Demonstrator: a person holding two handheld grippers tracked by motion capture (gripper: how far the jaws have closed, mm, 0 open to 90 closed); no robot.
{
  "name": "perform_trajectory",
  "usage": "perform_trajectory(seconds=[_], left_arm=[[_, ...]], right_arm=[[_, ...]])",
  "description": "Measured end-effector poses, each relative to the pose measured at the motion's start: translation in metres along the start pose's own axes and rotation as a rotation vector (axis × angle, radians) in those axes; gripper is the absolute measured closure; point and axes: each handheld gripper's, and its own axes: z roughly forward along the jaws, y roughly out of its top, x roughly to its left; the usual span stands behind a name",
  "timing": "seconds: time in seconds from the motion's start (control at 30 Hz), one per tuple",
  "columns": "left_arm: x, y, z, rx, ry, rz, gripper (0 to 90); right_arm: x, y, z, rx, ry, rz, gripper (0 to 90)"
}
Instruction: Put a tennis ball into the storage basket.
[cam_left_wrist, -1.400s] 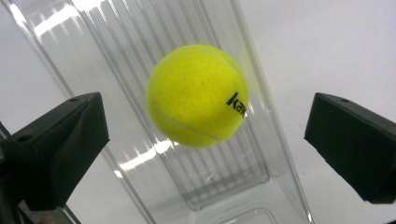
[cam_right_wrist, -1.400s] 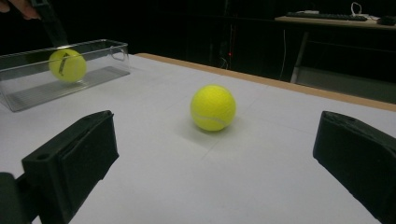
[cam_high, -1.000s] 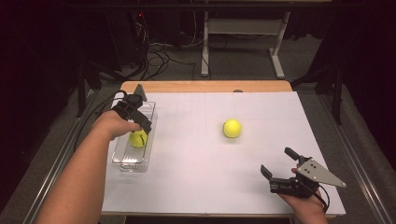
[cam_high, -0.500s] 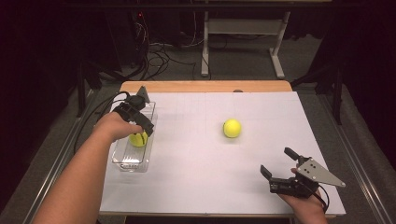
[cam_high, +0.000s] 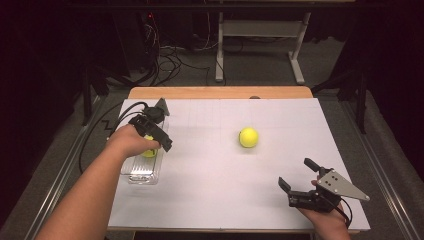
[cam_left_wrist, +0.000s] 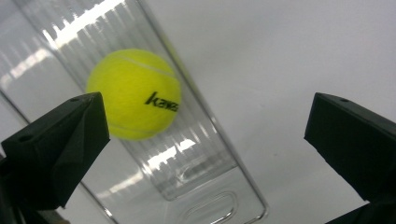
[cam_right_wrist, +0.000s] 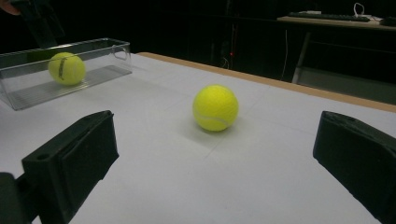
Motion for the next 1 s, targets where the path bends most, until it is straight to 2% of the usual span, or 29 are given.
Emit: perform_trajectory(seconds=[0.07,0.13,0.27,0.47,0.7,1.0], left_arm=[[-0.008,-0.001,0.004,0.014,0.008,0.027,0.8],[-0.014,-0.001,0.006,0.018,0.007,0.035,0.8],[-0.027,0.0,0.008,0.005,0.006,0.066,0.8],[-0.047,-0.001,0.014,0.002,0.029,0.116,0.8],[-0.066,-0.002,0.018,0.0,0.018,0.16,0.9],[-0.085,-0.004,0.023,-0.001,-0.013,0.206,1.0]], right_arm=[[0.0,0.0,0.0,-0.001,0.002,-0.003,0.3],[0.001,0.0,0.0,-0.001,0.002,-0.004,0.3],[0.001,0.0,0.001,0.0,0.002,-0.006,0.2],[0.001,0.0,0.001,0.002,0.002,0.0,0.2],[0.001,0.001,0.0,0.0,0.003,-0.006,0.2],[0.002,0.001,0.001,-0.001,0.005,-0.007,0.2]])
